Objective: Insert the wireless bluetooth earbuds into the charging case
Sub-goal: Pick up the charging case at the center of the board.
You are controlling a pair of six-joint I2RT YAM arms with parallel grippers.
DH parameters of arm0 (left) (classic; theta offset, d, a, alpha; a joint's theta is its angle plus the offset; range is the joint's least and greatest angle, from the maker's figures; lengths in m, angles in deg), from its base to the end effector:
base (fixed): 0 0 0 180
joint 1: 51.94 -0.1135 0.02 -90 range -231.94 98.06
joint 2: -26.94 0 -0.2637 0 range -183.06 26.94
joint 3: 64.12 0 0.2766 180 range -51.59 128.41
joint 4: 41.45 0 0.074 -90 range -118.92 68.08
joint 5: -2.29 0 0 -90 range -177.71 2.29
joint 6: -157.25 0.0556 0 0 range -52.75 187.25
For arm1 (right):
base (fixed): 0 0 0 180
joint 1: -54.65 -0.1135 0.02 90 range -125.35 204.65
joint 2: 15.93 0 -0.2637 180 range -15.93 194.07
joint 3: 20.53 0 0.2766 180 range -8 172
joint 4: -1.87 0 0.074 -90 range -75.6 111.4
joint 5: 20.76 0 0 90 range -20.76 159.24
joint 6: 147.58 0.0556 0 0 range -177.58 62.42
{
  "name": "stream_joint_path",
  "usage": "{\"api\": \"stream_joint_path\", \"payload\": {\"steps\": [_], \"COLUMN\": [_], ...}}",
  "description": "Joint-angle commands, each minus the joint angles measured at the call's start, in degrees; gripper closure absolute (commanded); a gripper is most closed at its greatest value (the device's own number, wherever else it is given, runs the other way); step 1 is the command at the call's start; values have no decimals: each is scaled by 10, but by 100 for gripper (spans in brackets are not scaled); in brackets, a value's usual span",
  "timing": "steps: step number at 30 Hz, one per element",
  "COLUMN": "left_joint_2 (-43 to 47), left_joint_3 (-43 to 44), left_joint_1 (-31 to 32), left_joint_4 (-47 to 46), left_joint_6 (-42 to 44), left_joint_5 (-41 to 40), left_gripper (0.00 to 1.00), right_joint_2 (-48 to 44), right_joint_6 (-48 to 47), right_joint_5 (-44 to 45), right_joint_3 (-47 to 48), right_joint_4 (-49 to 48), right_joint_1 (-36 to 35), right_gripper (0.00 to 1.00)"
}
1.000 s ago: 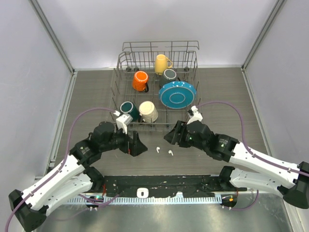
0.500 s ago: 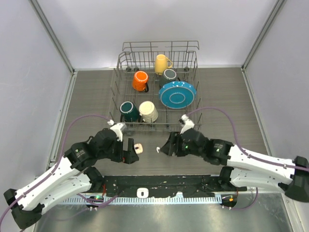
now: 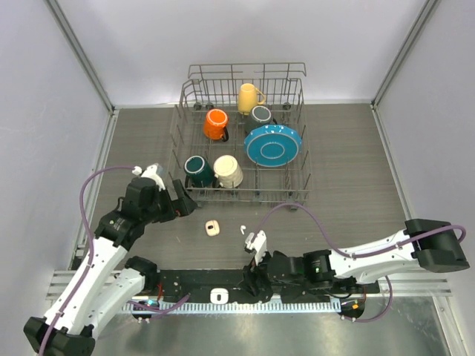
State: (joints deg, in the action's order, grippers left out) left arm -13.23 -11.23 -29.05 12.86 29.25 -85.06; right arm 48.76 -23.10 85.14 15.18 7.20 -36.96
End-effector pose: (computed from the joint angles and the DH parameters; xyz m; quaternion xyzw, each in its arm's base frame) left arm 0.1696 -0.0744 0.2585 -0.1105 0.9052 -0.2259 0.3427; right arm 0.0081 0.2549 0.1460 -0.3620 0.8000 0.3569 0.3187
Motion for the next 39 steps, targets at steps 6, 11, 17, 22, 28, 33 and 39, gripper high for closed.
{"api": "stream_joint_path", "payload": {"steps": [6,11,17,22,28,33,39], "left_joint_2": [3,6,4,9,5,4,10], "left_joint_3": [-34,-49,-61,-64,-67,-72,-71], "left_joint_1": [-21,-21,-22,-22,-22,-23,-24], "left_joint_4": [-86,-108,-119,-117,-119,-124,-121], "left_joint_6": [23,22,26,33,36,35,34], "left_joint_5": [98,98,103,98,98,102,100], "left_gripper": [0,0,0,0,0,0,0], "right_joint_2": [-24,32,125,172,207,242,263], "right_joint_6": [-214,-333,-421,-446,-440,-428,-412], "right_joint_5": [-26,5,3,5,-24,-49,-61], "right_joint_3": [-54,-41,-33,-24,-2,1,-6], "right_joint_4": [-262,-289,-374,-419,-435,-449,-469], "right_joint_1": [-13,-71,-104,-106,-106,-106,-105], "right_gripper": [23,22,23,23,24,25,27]}}
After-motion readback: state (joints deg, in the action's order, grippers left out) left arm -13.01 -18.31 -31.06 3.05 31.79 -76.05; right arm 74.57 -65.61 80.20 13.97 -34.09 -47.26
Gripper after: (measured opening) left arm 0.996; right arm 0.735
